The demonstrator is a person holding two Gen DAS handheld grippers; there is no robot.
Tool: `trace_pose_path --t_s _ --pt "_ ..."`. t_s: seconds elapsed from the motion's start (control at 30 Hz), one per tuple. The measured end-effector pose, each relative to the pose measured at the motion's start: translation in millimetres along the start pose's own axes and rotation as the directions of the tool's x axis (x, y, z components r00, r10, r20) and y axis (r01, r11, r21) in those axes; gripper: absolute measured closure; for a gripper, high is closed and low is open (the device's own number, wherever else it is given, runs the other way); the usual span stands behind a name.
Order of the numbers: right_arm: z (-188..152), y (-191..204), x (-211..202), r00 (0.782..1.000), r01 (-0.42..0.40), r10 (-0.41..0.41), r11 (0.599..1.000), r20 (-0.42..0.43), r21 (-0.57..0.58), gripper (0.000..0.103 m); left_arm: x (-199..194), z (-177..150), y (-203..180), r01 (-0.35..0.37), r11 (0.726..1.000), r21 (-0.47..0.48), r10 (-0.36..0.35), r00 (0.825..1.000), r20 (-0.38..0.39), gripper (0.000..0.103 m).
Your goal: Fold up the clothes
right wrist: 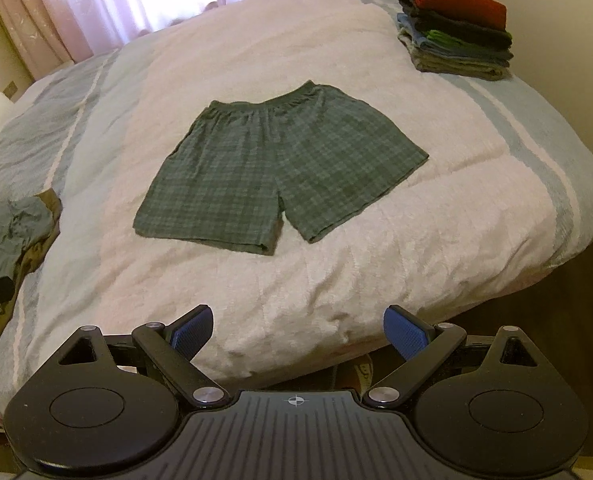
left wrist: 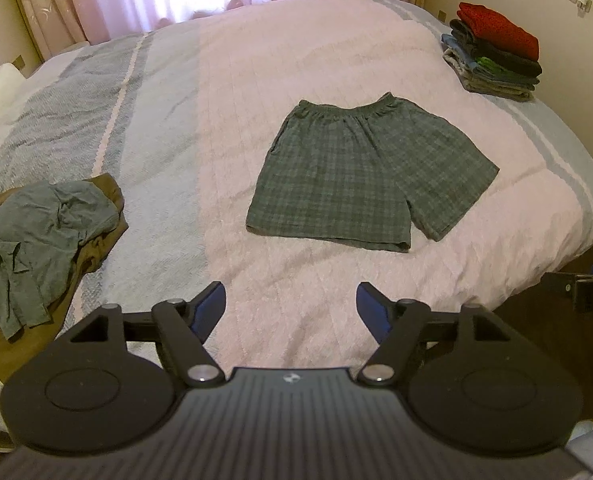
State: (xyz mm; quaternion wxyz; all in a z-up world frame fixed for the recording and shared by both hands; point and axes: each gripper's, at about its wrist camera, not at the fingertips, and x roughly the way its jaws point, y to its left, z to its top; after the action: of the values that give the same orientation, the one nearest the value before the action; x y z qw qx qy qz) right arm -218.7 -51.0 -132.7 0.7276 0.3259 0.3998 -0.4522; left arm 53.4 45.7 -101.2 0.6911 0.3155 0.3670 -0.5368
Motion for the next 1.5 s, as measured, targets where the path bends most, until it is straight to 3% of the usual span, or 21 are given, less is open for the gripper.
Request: trace_pose_path --t_s 0.5,0.93,1.3,1.5 --pt "6 10 6 1.0 0.009 -0.009 1.0 -0.011 -0.012 0.008 6 3 8 0.011 1.0 0.01 -0.011 1.0 -0.001 0.029" --pt "34 1 30 0.998 0.025 -0.027 0.999 -0.061 -0.032 0.008 30 17 4 0.013 1.0 -0.009 -0.014 0.999 -0.046 0.024" --pt "105 -13 75 0.997 -0.029 0.023 0.997 -0.072 -0.076 0.008 68 58 -8 -0.027 0.999 -0.041 0.025 0.998 -0.056 0.019" --pt "140 -27 111 0.991 -0.055 0.039 0.991 -0.131 -0.12 0.008 93 88 -18 -0.051 0.996 -0.073 0.046 0.997 -0.07 0.014"
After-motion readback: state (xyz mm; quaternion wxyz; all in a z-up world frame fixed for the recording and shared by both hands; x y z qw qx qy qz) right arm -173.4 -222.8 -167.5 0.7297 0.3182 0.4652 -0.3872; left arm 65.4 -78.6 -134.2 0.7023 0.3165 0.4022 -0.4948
